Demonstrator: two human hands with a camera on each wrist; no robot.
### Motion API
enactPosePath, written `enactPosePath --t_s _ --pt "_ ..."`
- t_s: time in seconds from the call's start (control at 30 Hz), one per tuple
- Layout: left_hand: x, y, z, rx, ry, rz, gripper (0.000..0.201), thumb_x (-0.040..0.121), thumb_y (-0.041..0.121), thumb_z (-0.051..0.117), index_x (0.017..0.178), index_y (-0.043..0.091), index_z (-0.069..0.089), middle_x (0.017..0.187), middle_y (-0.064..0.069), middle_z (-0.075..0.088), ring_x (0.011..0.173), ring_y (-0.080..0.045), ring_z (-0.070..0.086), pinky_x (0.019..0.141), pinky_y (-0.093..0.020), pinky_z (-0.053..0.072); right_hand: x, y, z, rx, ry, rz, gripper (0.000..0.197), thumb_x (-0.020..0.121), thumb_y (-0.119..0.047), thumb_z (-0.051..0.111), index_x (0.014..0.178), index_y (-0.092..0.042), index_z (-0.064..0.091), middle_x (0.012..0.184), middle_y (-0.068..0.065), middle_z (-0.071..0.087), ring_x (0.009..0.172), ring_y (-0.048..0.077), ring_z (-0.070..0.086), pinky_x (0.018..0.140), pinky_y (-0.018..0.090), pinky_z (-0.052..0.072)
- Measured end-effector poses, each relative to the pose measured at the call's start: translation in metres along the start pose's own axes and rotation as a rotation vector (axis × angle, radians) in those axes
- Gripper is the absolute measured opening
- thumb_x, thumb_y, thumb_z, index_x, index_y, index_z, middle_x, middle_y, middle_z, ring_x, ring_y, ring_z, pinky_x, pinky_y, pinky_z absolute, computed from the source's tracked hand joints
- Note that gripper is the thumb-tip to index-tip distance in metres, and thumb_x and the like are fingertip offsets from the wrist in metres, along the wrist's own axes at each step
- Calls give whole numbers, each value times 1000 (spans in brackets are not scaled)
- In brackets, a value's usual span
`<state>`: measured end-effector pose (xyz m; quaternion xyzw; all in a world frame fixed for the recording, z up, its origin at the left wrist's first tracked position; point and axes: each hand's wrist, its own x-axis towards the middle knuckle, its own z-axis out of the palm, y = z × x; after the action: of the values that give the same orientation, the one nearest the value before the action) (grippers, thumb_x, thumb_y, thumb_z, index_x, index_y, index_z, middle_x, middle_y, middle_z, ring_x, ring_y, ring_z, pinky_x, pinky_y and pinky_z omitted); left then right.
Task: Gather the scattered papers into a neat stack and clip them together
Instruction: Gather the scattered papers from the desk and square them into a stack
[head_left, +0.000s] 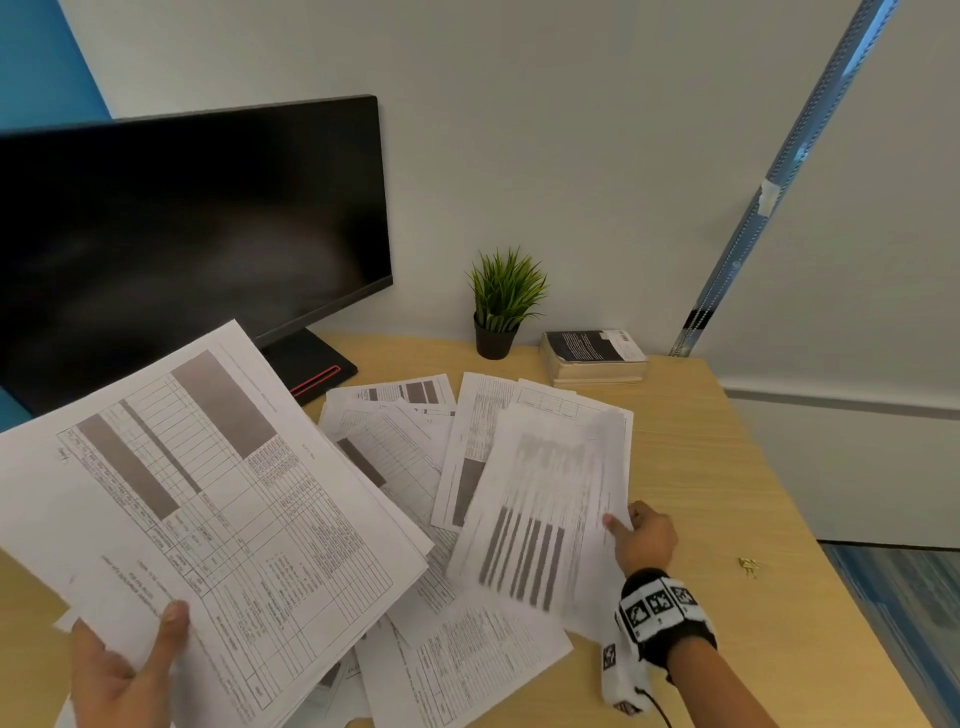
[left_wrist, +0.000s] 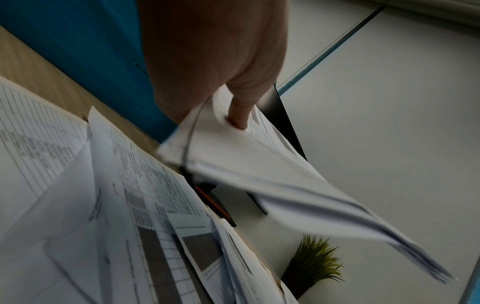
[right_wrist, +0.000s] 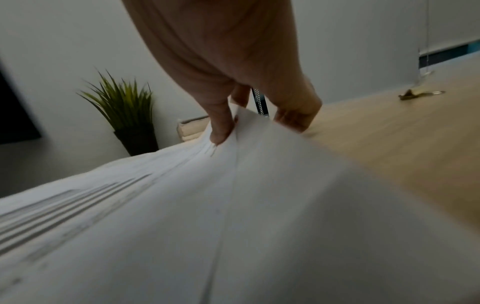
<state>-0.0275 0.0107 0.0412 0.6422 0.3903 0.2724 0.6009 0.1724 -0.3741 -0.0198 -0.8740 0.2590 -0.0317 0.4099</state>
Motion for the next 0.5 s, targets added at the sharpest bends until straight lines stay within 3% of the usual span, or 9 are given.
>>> enactPosePath --t_s 0.07,0.13,0.17,0.23,0.3,0.37,0.43,0.5 --pt "3 -7 0 -64 30 29 40 85 2 62 118 -12 45 71 -8 67 43 21 48 46 6 34 12 -10 4 -87 24 81 28 79 -20 73 100 -3 65 119 24 47 103 39 50 85 42 45" --pt "3 -8 2 -150 52 23 34 84 2 62 115 15 53 90 -22 60 54 19 55 54 7 37 21 -20 8 -54 36 85 17 76 -10 74 79 -4 58 109 24 53 88 32 52 78 39 49" --pt "2 -7 3 -182 45 24 34 84 3 63 111 22 54 101 -21 61 58 13 58 56 6 38 26 -24 12 -19 32 75 20 74 -3 74 75 -4 53 102 24 58 82 30 54 77 38 51" --pt "1 -5 4 -172 37 33 32 85 4 62 99 31 54 107 -14 58 61 4 60 56 5 40 29 -30 14 79 57 107 27 72 6 72 93 1 54 105 29 61 86 36 61 72 36 51" --pt "1 1 5 -122 11 70 35 85 1 61 92 35 55 95 -10 58 61 13 61 58 5 41 33 -30 15 159 74 144 43 74 7 71 113 5 53 113 31 61 98 40 62 76 39 52" --pt "3 3 6 -75 -21 113 39 85 -1 60 91 38 56 92 -9 60 62 18 60 61 2 44 34 -29 10 168 69 126 36 79 2 67 114 8 59 113 30 64 100 40 62 83 40 51" --pt "5 4 7 -46 -24 130 35 84 2 61 92 34 54 107 -22 61 80 2 68 74 -13 52 32 -28 0 229 149 57 22 83 0 63 104 8 66 105 29 68 90 37 63 83 38 51" --pt "6 6 10 -37 -51 110 33 84 4 62 99 33 53 123 -23 58 107 -32 62 87 -32 52 26 -26 -13 330 244 -30 16 83 0 63 97 8 67 100 28 69 86 36 64 84 39 51"
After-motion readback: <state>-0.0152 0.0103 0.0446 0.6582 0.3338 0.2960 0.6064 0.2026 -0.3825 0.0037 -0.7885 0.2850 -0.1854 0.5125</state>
